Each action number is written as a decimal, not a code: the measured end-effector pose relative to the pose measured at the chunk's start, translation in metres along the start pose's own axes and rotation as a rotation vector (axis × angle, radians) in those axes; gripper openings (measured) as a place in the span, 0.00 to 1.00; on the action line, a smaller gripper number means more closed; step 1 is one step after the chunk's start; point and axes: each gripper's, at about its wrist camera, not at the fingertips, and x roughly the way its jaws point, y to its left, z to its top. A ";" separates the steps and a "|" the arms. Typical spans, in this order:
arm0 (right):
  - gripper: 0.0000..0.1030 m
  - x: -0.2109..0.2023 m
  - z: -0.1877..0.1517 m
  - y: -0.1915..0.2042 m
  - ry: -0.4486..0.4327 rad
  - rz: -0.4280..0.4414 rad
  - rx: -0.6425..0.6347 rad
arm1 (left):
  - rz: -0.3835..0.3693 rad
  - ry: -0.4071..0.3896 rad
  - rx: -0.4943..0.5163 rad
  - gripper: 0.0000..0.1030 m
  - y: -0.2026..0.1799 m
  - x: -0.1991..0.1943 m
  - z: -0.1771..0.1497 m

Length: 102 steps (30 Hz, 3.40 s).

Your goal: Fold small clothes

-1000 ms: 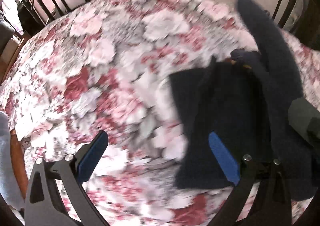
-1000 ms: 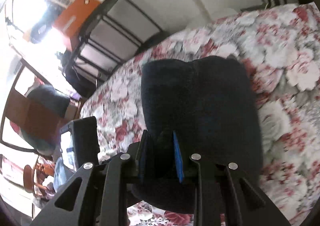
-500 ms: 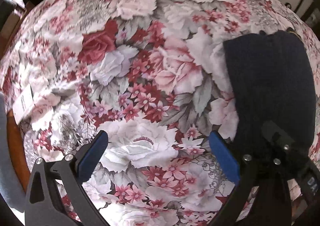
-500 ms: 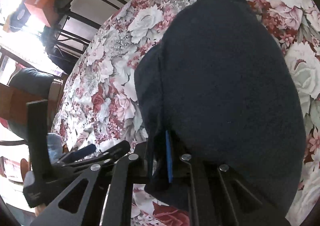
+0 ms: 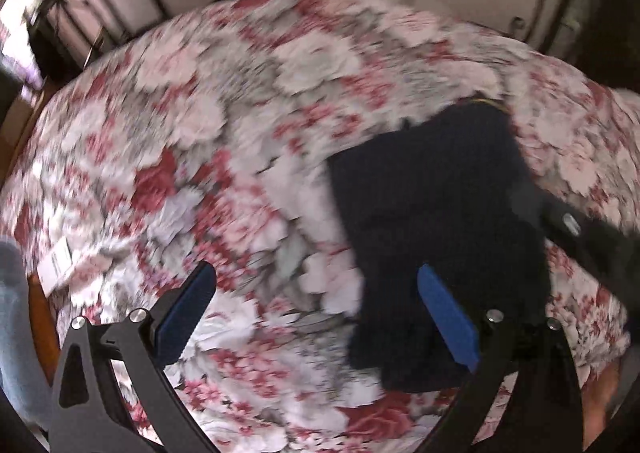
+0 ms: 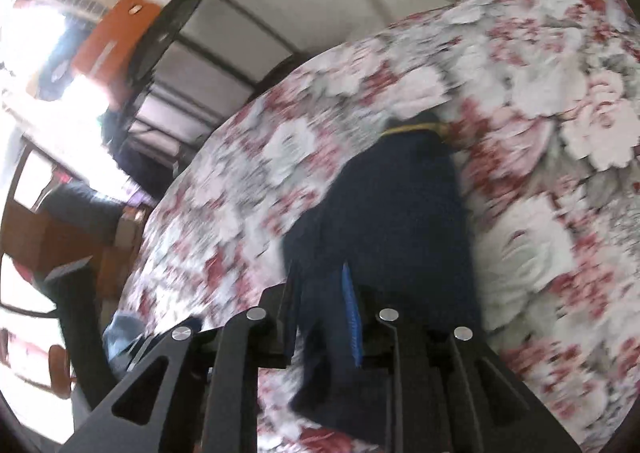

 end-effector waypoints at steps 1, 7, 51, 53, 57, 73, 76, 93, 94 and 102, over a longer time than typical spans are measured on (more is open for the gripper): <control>0.21 0.001 0.003 -0.003 0.000 0.004 0.011 | -0.007 -0.012 0.028 0.95 -0.010 -0.001 -0.001; 0.21 0.020 0.030 -0.009 0.003 -0.019 -0.006 | -0.009 0.078 0.089 0.96 -0.035 0.034 -0.005; 0.00 0.022 -0.030 -0.096 0.157 0.100 0.194 | 0.167 0.150 0.024 0.96 -0.037 0.091 0.009; 0.00 0.017 -0.029 -0.092 0.150 0.098 0.198 | 0.118 0.181 -0.014 0.96 -0.026 0.085 0.012; 0.28 -0.020 -0.030 -0.060 0.095 0.049 0.041 | 0.032 0.129 -0.028 0.96 -0.018 0.044 0.015; 0.07 0.009 -0.056 -0.079 0.255 0.003 0.072 | -0.001 0.262 0.059 0.96 -0.028 0.095 -0.028; 0.07 0.013 -0.055 -0.086 0.267 0.013 0.113 | -0.004 0.269 0.055 0.96 -0.026 0.101 -0.025; 0.68 -0.038 -0.007 -0.064 -0.016 -0.061 0.061 | -0.270 0.168 -0.113 0.95 0.008 0.069 0.006; 0.68 -0.034 -0.006 -0.070 -0.008 -0.040 0.090 | -0.279 0.172 -0.115 0.95 0.005 0.072 0.004; 0.68 -0.001 -0.013 -0.086 0.056 -0.009 0.132 | -0.312 0.181 -0.085 0.95 -0.013 0.095 0.003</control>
